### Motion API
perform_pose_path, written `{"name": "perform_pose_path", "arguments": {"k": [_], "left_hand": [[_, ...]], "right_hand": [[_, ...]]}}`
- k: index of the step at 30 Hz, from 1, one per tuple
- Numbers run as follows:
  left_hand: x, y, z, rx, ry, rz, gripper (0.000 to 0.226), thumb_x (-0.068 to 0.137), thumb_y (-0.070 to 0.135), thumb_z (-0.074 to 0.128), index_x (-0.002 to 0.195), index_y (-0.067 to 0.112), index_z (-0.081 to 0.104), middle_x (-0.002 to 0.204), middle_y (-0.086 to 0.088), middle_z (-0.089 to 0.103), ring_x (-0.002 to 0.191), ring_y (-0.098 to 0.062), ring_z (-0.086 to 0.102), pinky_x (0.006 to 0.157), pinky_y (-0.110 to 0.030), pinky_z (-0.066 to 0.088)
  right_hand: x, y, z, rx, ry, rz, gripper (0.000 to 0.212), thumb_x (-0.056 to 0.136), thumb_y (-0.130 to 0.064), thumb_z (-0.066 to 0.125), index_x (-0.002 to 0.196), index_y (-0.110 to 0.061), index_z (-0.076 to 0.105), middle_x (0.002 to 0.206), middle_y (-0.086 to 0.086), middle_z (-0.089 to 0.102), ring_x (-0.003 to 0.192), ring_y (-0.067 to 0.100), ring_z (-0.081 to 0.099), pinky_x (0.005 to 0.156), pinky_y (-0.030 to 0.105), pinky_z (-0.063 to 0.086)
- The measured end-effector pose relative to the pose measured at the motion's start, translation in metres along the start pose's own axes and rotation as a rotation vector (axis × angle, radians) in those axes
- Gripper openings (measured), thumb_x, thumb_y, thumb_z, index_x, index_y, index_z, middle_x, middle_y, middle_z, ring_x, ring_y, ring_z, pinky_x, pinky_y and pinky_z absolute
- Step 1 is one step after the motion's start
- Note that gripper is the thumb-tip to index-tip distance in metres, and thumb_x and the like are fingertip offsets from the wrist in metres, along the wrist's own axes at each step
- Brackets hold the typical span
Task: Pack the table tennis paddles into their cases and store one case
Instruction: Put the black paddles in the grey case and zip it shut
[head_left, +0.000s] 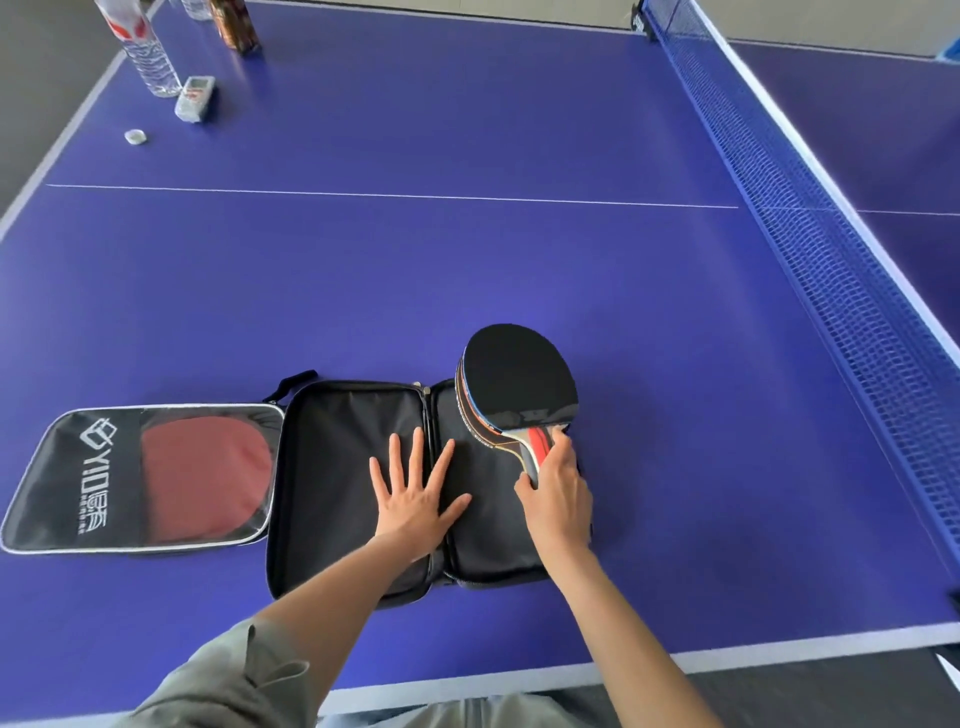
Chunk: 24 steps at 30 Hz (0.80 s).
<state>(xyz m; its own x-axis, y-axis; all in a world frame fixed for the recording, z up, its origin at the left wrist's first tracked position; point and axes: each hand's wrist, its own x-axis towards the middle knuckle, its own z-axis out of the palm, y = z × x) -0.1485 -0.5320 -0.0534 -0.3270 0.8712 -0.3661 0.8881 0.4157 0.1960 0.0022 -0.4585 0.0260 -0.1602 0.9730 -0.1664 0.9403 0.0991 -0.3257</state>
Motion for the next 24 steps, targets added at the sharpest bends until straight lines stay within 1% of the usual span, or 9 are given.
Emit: {"name": "perform_pose_path", "arguments": {"k": [3, 8, 12, 15, 17, 19, 20, 22, 24], "left_hand": [[0.001, -0.004, -0.002, -0.033, -0.006, 0.005, 0.084, 0.086, 0.071, 0.019, 0.134, 0.030, -0.037, 0.155, 0.000, -0.028, 0.138, -0.030, -0.034, 0.110, -0.056, -0.018], [0.002, -0.005, -0.003, -0.097, -0.018, 0.020, 0.083, 0.088, 0.068, 0.024, 0.133, 0.032, -0.037, 0.155, 0.002, -0.028, 0.131, -0.022, -0.042, 0.107, -0.053, -0.023], [0.002, -0.006, -0.004, -0.114, -0.040, 0.025, 0.081, 0.090, 0.063, 0.026, 0.138, 0.032, -0.032, 0.155, 0.002, -0.028, 0.138, -0.027, -0.034, 0.108, -0.054, -0.022], [0.001, -0.006, -0.005, -0.102, -0.044, 0.030, 0.080, 0.090, 0.062, 0.025, 0.140, 0.032, -0.030, 0.155, 0.001, -0.028, 0.139, -0.028, -0.033, 0.108, -0.054, -0.022], [0.001, -0.007, -0.004, -0.091, -0.043, 0.031, 0.080, 0.091, 0.063, 0.024, 0.140, 0.031, -0.030, 0.155, 0.001, -0.028, 0.139, -0.029, -0.033, 0.108, -0.054, -0.022], [0.000, -0.007, -0.005, -0.094, -0.044, 0.037, 0.080, 0.091, 0.063, 0.024, 0.141, 0.030, -0.029, 0.155, 0.001, -0.027, 0.139, -0.029, -0.032, 0.109, -0.054, -0.020], [0.000, -0.007, -0.005, -0.097, -0.043, 0.040, 0.080, 0.091, 0.063, 0.024, 0.142, 0.030, -0.028, 0.155, 0.001, -0.027, 0.139, -0.029, -0.032, 0.109, -0.055, -0.020], [0.000, -0.006, -0.006, -0.097, -0.039, 0.042, 0.080, 0.091, 0.063, 0.024, 0.142, 0.029, -0.028, 0.155, 0.001, -0.027, 0.140, -0.029, -0.031, 0.110, -0.055, -0.019], [-0.001, -0.007, -0.006, -0.095, -0.033, 0.043, 0.080, 0.091, 0.063, 0.024, 0.142, 0.029, -0.028, 0.156, 0.000, -0.027, 0.140, -0.030, -0.031, 0.110, -0.055, -0.019]], "right_hand": [[-0.019, -0.008, 0.016, -0.018, -0.025, 0.019, 0.059, 0.086, -0.023, 0.063, 0.136, -0.013, 0.031, 0.119, 0.008, 0.056, 0.094, 0.026, 0.067, 0.068, 0.034, 0.050], [-0.037, -0.004, 0.030, -0.023, -0.013, 0.050, 0.061, 0.085, -0.019, 0.064, 0.137, -0.015, 0.032, 0.120, 0.007, 0.054, 0.097, 0.026, 0.066, 0.068, 0.035, 0.052], [-0.046, -0.005, 0.037, -0.035, -0.005, 0.074, 0.060, 0.087, -0.018, 0.063, 0.137, -0.015, 0.030, 0.118, 0.008, 0.053, 0.097, 0.025, 0.065, 0.068, 0.034, 0.054], [-0.046, -0.011, 0.041, -0.012, -0.011, 0.080, 0.061, 0.087, -0.018, 0.063, 0.138, -0.014, 0.028, 0.118, 0.008, 0.052, 0.100, 0.024, 0.063, 0.068, 0.034, 0.055], [-0.046, -0.013, 0.042, -0.006, -0.031, 0.084, 0.062, 0.087, -0.019, 0.063, 0.137, -0.014, 0.027, 0.119, 0.008, 0.052, 0.104, 0.025, 0.058, 0.072, 0.034, 0.054], [-0.045, -0.013, 0.041, -0.034, -0.040, 0.075, 0.061, 0.085, -0.023, 0.066, 0.134, -0.013, 0.030, 0.119, 0.009, 0.053, 0.108, 0.026, 0.051, 0.079, 0.033, 0.051], [-0.043, -0.012, 0.039, -0.058, -0.021, 0.061, 0.060, 0.083, -0.027, 0.067, 0.130, -0.011, 0.034, 0.118, 0.009, 0.053, 0.107, 0.027, 0.048, 0.083, 0.033, 0.049], [-0.037, -0.015, 0.030, -0.085, 0.080, 0.018, 0.059, 0.078, -0.035, 0.068, 0.123, -0.007, 0.041, 0.119, 0.012, 0.052, 0.106, 0.029, 0.045, 0.088, 0.035, 0.045], [-0.023, -0.021, 0.020, -0.049, 0.227, -0.056, 0.065, 0.074, -0.038, 0.065, 0.125, -0.005, 0.044, 0.126, 0.015, 0.048, 0.110, 0.033, 0.044, 0.092, 0.040, 0.043]]}}
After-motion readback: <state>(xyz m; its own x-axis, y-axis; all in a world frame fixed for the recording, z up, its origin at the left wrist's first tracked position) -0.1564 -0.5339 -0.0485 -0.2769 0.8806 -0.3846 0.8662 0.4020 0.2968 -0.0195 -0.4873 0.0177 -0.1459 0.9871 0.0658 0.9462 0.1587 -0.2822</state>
